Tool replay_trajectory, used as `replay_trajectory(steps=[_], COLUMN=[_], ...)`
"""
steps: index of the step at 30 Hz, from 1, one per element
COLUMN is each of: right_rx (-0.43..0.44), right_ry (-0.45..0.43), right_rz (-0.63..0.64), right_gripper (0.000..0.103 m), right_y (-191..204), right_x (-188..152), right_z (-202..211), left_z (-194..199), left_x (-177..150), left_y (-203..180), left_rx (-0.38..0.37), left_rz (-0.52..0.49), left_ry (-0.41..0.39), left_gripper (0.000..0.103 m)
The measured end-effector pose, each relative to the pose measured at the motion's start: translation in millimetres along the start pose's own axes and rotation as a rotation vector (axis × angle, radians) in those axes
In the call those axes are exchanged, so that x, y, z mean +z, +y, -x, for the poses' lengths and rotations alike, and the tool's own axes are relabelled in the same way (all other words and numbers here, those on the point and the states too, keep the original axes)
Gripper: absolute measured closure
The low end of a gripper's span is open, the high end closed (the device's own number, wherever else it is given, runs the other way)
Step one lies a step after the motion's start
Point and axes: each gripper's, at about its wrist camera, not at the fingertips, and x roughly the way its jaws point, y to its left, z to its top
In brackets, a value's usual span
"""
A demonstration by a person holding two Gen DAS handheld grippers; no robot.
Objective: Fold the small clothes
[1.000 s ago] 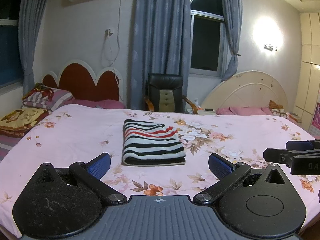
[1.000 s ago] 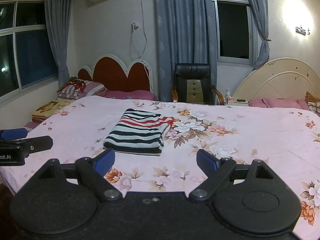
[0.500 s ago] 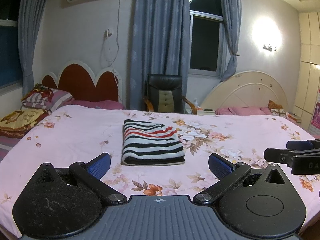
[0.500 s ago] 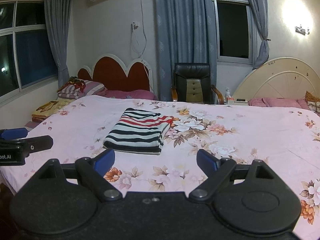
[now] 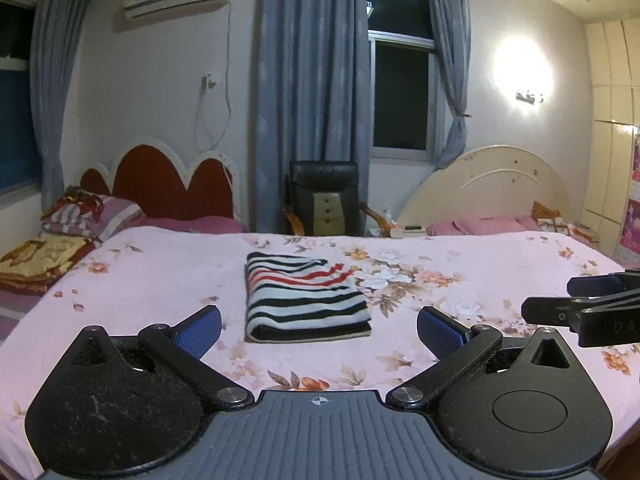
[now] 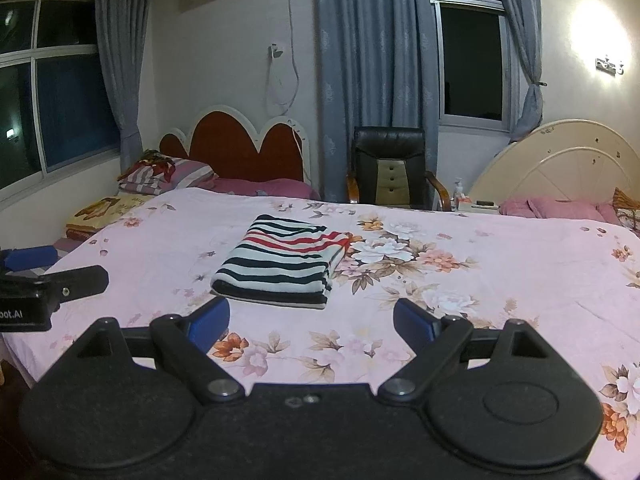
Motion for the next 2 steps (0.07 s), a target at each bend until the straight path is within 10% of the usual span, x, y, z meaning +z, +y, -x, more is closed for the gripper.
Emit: replay_trajectory(steps=[2], right_rx=[0.007], right_ry=[0.000], right_rz=[0.004], right_gripper=[0.015], right_y=[1.8], right_x=[-0.2], right_z=[0.1], left_z=[-0.1], left_x=[0.1], left_y=[1.6], left_rx=[0.001], left_rz=[0.012], left_ry=[0.005], left_gripper=[0.000])
